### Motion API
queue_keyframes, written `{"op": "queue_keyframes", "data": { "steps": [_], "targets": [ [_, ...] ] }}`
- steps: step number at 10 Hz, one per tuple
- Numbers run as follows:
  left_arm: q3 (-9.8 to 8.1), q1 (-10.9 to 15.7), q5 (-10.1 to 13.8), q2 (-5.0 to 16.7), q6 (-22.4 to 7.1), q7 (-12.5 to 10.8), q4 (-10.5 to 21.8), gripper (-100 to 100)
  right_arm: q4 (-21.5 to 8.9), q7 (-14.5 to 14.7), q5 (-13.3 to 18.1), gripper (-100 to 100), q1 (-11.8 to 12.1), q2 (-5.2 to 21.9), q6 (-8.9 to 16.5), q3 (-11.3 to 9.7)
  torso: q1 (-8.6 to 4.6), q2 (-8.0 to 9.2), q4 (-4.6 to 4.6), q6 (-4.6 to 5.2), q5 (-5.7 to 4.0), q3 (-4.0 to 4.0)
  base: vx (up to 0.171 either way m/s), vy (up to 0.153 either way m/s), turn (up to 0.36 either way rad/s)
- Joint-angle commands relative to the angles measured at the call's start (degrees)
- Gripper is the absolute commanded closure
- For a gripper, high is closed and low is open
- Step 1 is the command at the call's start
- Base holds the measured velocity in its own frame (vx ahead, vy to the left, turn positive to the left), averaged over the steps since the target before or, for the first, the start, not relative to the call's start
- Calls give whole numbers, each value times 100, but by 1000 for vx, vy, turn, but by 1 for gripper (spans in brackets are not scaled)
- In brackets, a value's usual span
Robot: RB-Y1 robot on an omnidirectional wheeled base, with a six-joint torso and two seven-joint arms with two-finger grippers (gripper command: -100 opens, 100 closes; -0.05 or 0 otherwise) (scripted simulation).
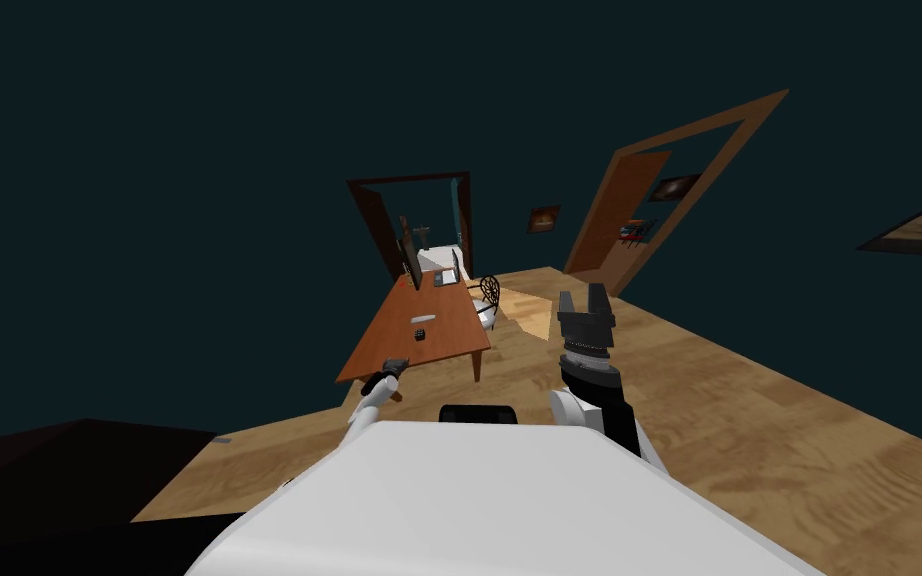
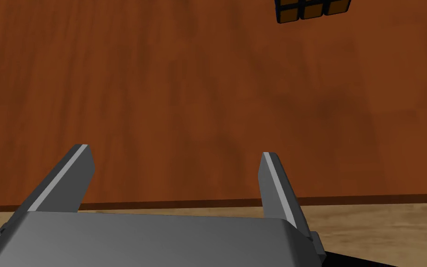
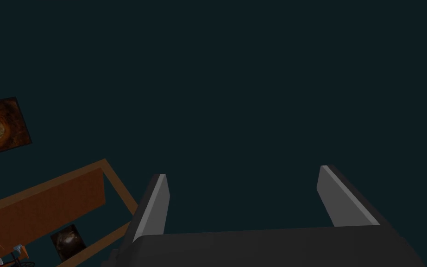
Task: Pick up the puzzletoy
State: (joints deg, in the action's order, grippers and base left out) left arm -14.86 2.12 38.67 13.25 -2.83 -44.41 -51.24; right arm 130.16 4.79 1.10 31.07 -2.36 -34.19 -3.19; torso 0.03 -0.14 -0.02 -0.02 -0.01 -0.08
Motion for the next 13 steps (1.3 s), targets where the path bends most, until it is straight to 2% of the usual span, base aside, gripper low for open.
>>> {"op": "queue_keyframes", "data": {
  "steps": [1,4,5,7,8,9,10,11,12,13],
  "targets": [
    [-65,183,-25,-73,-152,-47,210,-100,0,0,0,0,0,0,0,0,0,0,0,0,0,0,51,9,-53],
    [-17,518,-9,-112,-284,-130,590,-100,0,0,0,0,0,0,0,0,-4,-11,-2,0,-1,-6,69,-3,-35],
    [19,710,-14,-125,-341,-160,761,-100,0,0,0,0,1,0,0,0,-5,-16,-3,0,-2,-9,113,5,-55],
    [68,994,-36,-113,-382,-180,899,-100,0,0,0,0,1,0,0,0,2,-37,-7,1,-1,-21,156,21,-76],
    [68,994,-36,-113,-382,-180,899,-100,0,0,0,0,2,0,0,0,4,-50,-10,-1,0,-28,140,13,-17],
    [173,1028,59,-65,-287,-198,1017,-100,0,0,0,0,2,0,0,0,1,-41,-10,-3,0,-24,51,3,0],
    [162,1029,48,-70,-303,-195,1003,0,0,0,0,0,1,0,0,0,-2,-15,-5,-3,-1,-10,12,1,0],
    [42,1019,187,-221,-344,91,949,-100,0,0,0,0,0,0,0,0,-3,3,-1,-3,-1,1,33,18,99],
    [42,1019,187,-221,-344,184,949,-100,0,0,0,0,1,0,0,0,1,3,-1,-5,0,1,35,21,66],
    [-80,1007,325,-373,-386,372,892,-100,0,0,0,0,0,0,0,0,3,3,-1,-4,0,1,49,28,129]
  ]
}}
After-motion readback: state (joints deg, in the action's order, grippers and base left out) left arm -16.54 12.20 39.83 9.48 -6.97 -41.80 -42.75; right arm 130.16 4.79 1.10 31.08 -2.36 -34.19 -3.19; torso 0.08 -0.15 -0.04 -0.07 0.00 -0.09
